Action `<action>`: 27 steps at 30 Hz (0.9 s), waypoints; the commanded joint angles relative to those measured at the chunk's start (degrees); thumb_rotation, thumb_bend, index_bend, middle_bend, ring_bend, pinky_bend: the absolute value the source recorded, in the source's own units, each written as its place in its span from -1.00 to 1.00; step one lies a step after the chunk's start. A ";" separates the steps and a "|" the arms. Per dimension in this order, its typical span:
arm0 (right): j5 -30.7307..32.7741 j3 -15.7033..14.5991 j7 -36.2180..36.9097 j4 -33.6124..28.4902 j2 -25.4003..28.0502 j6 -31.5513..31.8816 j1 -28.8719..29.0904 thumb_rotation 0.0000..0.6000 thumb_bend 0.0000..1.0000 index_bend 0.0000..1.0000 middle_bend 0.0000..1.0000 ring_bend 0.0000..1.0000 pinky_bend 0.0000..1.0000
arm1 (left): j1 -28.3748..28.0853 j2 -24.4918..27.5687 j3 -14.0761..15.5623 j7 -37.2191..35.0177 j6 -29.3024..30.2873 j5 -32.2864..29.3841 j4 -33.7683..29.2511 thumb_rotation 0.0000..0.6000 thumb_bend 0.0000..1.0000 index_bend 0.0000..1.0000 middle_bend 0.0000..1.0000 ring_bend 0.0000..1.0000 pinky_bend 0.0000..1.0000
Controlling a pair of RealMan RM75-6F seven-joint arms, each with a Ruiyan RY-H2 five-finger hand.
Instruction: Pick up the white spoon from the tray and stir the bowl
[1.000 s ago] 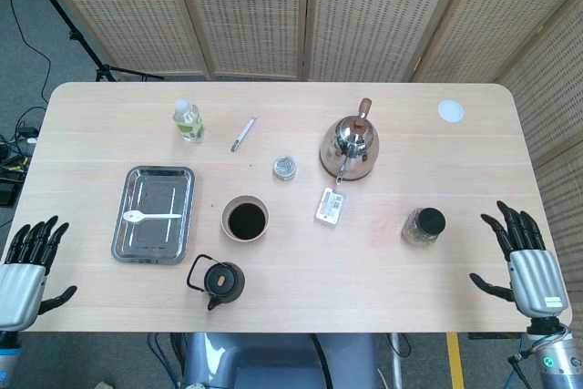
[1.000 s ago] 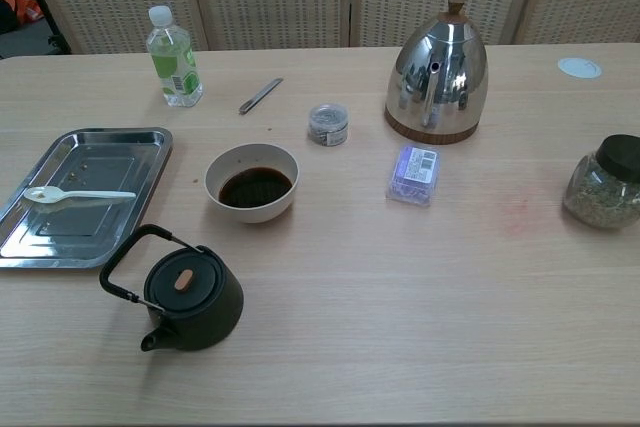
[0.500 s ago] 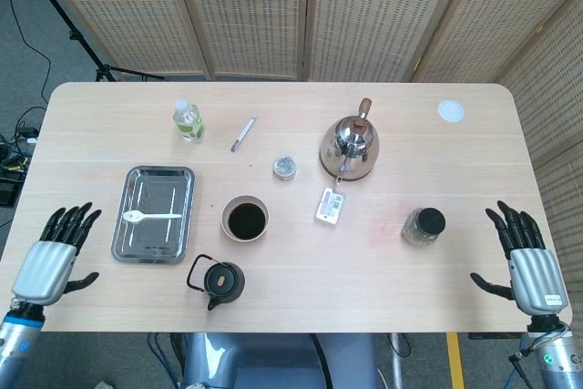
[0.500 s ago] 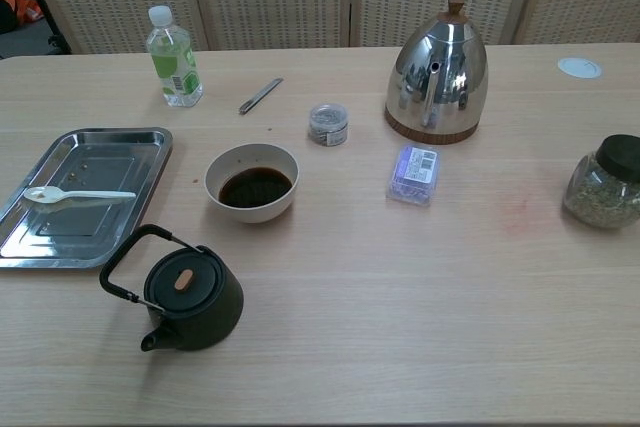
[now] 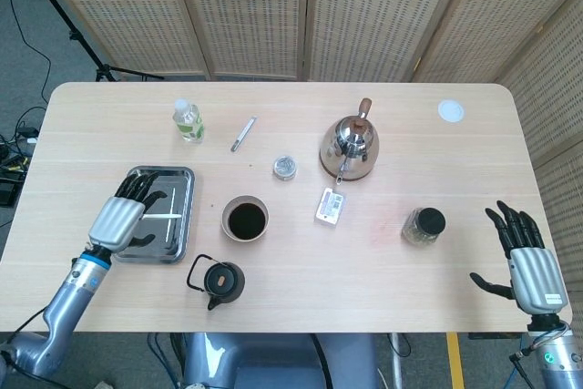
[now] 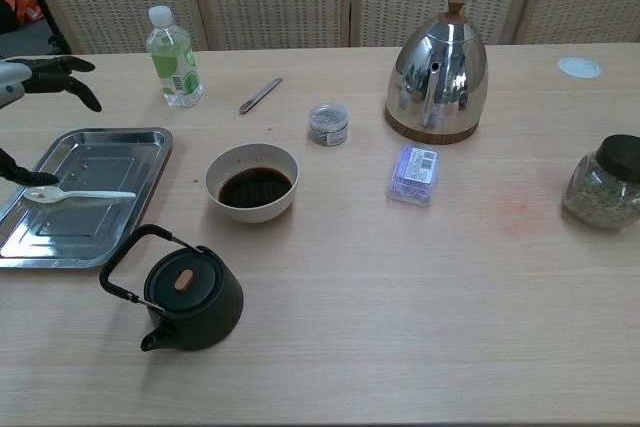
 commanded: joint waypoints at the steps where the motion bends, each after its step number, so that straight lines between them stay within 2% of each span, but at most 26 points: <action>1: -0.08 -0.08 0.47 -0.03 0.11 -0.17 0.06 1.00 -1.00 -1.00 -1.00 -1.00 -1.00 | -2.32 -3.21 -1.30 0.53 -3.14 -3.42 2.43 1.00 -0.62 -0.32 -1.00 -1.00 -1.00; 6: -0.05 -0.16 1.35 0.05 0.34 -0.57 0.19 1.00 -1.00 -1.00 -1.00 -1.00 -1.00 | -4.24 -6.54 -1.85 1.26 -5.07 -6.19 6.07 1.00 -0.61 -0.20 -1.00 -1.00 -1.00; 11: 0.42 0.04 2.39 0.09 0.68 -0.86 0.26 1.00 -1.00 -1.00 -1.00 -1.00 -1.00 | -5.76 -9.44 -2.46 1.55 -6.90 -9.40 9.64 1.00 -0.51 -0.08 -1.00 -1.00 -1.00; 27: 0.17 -0.20 4.29 0.09 1.16 -1.47 0.49 1.00 -1.00 -1.00 -1.00 -1.00 -1.00 | -7.22 -13.47 -1.89 -0.88 -9.25 -12.42 17.29 1.00 -0.40 -0.04 -1.00 -1.00 -1.00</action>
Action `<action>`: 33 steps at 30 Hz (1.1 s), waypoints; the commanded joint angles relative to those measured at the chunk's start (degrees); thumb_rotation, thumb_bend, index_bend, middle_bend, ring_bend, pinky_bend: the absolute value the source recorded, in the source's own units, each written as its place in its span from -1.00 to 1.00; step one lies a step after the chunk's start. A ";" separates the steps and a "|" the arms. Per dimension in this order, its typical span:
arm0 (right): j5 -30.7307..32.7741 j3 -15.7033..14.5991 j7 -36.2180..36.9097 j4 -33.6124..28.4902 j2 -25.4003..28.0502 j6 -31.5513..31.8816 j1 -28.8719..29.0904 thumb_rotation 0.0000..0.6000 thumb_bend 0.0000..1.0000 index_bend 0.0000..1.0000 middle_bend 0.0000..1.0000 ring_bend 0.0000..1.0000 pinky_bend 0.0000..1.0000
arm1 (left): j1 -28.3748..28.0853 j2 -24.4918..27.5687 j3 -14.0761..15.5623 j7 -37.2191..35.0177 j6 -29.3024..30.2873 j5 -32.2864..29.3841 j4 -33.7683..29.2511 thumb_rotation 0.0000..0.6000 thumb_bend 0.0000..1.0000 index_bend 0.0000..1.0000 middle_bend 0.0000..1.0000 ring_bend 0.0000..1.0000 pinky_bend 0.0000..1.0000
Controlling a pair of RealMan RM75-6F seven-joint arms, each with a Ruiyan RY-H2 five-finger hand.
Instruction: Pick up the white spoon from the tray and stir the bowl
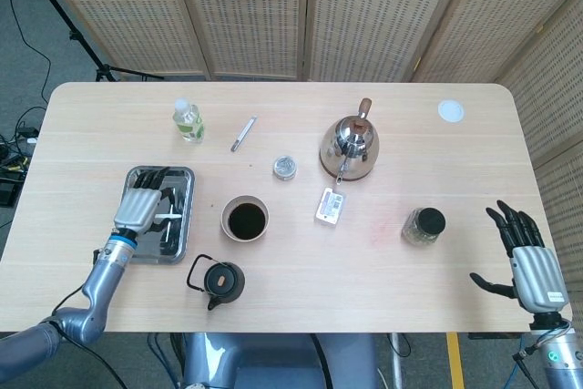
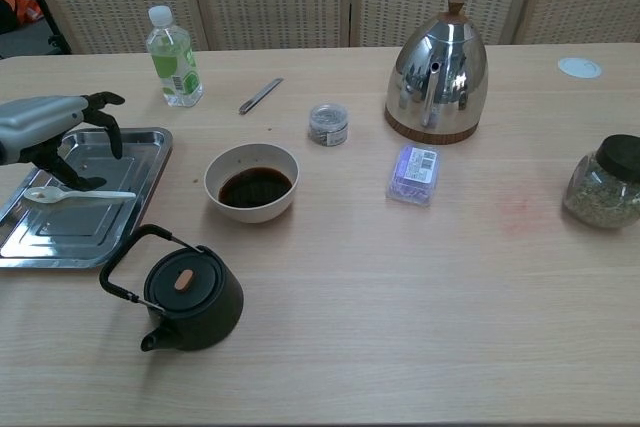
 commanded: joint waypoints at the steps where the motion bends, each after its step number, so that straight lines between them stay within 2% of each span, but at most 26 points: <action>1: 0.01 -0.04 0.18 -0.04 0.06 -0.11 0.03 1.00 -1.00 -1.00 -1.00 -1.00 -1.00 | -0.50 -1.14 0.17 -1.21 -1.51 -0.80 1.62 1.00 -0.38 -0.04 -1.00 -1.00 -1.00; 14: 0.21 -0.13 1.14 0.06 0.30 -0.75 0.26 1.00 -1.00 -1.00 -1.00 -1.00 -1.00 | -1.91 -4.92 0.35 -2.36 -3.57 -2.46 7.61 1.00 -0.36 -0.03 -1.00 -1.00 -1.00; 33: 0.17 -0.25 2.08 0.14 0.43 -1.03 0.41 1.00 -1.00 -1.00 -1.00 -1.00 -1.00 | -2.70 -7.06 0.67 -2.65 -4.74 -3.31 10.40 1.00 -0.35 -0.01 -1.00 -1.00 -1.00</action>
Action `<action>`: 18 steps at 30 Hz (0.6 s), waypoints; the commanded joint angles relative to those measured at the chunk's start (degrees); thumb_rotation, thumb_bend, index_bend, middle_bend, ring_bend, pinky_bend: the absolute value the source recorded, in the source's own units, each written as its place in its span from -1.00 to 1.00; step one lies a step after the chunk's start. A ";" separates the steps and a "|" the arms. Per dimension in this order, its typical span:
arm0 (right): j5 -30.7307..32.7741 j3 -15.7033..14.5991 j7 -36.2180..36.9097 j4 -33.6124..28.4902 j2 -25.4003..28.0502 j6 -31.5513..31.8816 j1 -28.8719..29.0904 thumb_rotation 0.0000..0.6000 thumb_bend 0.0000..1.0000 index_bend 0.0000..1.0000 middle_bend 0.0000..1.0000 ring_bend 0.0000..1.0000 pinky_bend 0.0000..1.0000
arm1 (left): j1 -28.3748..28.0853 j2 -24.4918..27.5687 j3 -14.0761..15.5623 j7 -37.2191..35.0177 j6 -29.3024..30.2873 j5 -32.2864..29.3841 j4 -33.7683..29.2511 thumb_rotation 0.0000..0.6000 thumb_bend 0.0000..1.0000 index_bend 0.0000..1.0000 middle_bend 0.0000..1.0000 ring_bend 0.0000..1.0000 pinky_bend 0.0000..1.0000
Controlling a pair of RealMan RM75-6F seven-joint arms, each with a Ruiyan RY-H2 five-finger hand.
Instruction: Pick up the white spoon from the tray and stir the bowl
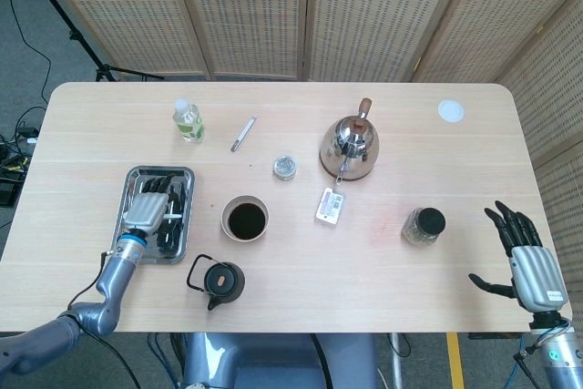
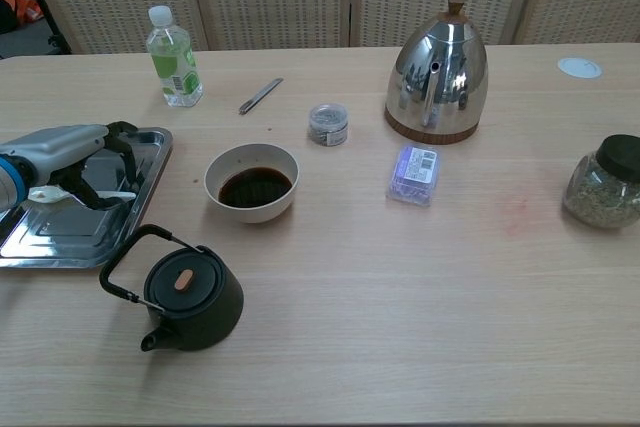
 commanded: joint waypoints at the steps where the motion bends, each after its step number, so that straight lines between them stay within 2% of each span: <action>1: 0.06 0.02 0.19 0.06 0.03 -0.05 0.02 1.00 -1.00 -1.00 -1.00 -1.00 -1.00 | -0.08 -0.35 -0.11 -0.04 -0.04 -0.23 0.37 1.00 -0.34 0.00 -1.00 -1.00 -1.00; 18: -0.03 -0.07 0.54 0.05 0.16 -0.13 0.09 1.00 -1.00 -1.00 -1.00 -1.00 -1.00 | -0.59 -1.50 -0.34 0.37 -0.83 -0.99 2.42 1.00 -0.29 0.04 -1.00 -1.00 -1.00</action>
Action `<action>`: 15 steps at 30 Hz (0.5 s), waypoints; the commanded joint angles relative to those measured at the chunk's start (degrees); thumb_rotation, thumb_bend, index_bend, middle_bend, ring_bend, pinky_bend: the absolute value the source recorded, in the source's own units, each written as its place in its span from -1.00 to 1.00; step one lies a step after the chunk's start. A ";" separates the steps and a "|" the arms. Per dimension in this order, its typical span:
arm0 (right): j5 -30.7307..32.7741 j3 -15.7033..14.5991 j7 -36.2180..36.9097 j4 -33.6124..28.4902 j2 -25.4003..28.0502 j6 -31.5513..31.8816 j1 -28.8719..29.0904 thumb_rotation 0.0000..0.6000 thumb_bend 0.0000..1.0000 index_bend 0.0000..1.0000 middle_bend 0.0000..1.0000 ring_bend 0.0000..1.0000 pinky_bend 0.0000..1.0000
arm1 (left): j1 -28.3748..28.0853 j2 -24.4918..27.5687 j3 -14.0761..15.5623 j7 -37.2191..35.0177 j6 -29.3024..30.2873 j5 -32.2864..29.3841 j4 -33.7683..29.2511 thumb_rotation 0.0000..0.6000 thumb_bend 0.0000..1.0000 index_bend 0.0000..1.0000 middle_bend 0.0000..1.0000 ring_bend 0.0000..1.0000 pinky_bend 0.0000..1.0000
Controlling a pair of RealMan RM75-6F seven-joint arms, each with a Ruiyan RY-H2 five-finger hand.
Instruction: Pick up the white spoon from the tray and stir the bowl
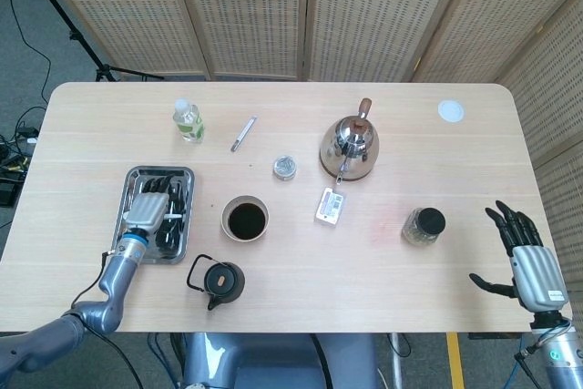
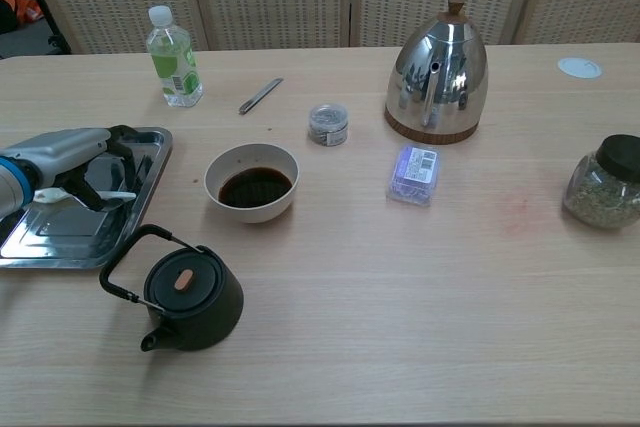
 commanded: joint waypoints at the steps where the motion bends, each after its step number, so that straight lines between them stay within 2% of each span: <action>1: -0.04 -0.04 -0.02 -0.01 -0.01 -0.03 0.01 1.00 -1.00 -1.00 -1.00 -1.00 -1.00 | -0.07 -0.07 -0.07 0.04 -0.03 -0.05 0.17 1.00 -0.28 0.04 -1.00 -1.00 -1.00; 15: 0.07 -0.02 0.30 -0.10 0.08 -0.06 0.02 1.00 -1.00 -1.00 -1.00 -1.00 -1.00 | -0.35 -0.40 -0.13 0.92 -1.47 -1.22 0.76 1.00 -0.27 0.04 -1.00 -1.00 -1.00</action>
